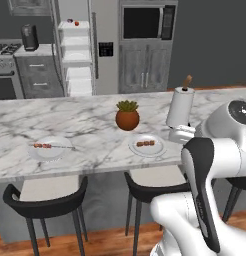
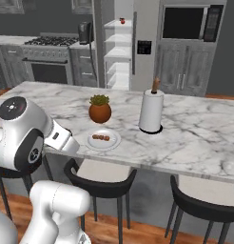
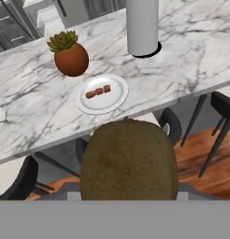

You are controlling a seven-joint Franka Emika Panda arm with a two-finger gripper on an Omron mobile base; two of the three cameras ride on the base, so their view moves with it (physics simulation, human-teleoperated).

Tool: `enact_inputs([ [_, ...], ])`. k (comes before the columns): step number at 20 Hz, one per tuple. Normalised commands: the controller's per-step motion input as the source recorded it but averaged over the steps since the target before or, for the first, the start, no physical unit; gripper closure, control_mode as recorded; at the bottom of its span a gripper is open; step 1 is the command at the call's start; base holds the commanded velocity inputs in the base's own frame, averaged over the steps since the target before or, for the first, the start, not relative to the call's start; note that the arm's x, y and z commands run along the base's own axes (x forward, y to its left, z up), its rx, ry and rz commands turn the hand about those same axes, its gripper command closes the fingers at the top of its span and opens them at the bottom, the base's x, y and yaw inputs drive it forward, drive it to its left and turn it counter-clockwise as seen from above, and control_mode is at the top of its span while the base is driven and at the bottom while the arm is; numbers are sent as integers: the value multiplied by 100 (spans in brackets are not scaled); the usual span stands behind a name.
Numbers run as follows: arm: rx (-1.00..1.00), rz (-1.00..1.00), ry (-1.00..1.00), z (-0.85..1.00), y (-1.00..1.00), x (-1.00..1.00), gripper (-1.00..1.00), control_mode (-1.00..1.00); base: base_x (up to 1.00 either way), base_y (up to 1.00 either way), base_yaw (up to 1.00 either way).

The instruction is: Pick up the apple and kiwi from the fridge and place one fruit on each plate on the dining counter.

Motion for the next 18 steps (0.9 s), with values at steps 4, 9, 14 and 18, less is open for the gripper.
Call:
enact_inputs([
  [4,0,0,0,0,0,0,100,100,41,31,-6],
  [9,0,-1,0,0,6,5,100,-100,29,24,-4],
  [14,0,-2,0,-3,13,32,100,-100,0,0,0],
  [18,0,-1,0,-23,-1,30,100,-100,0,0,0],
])
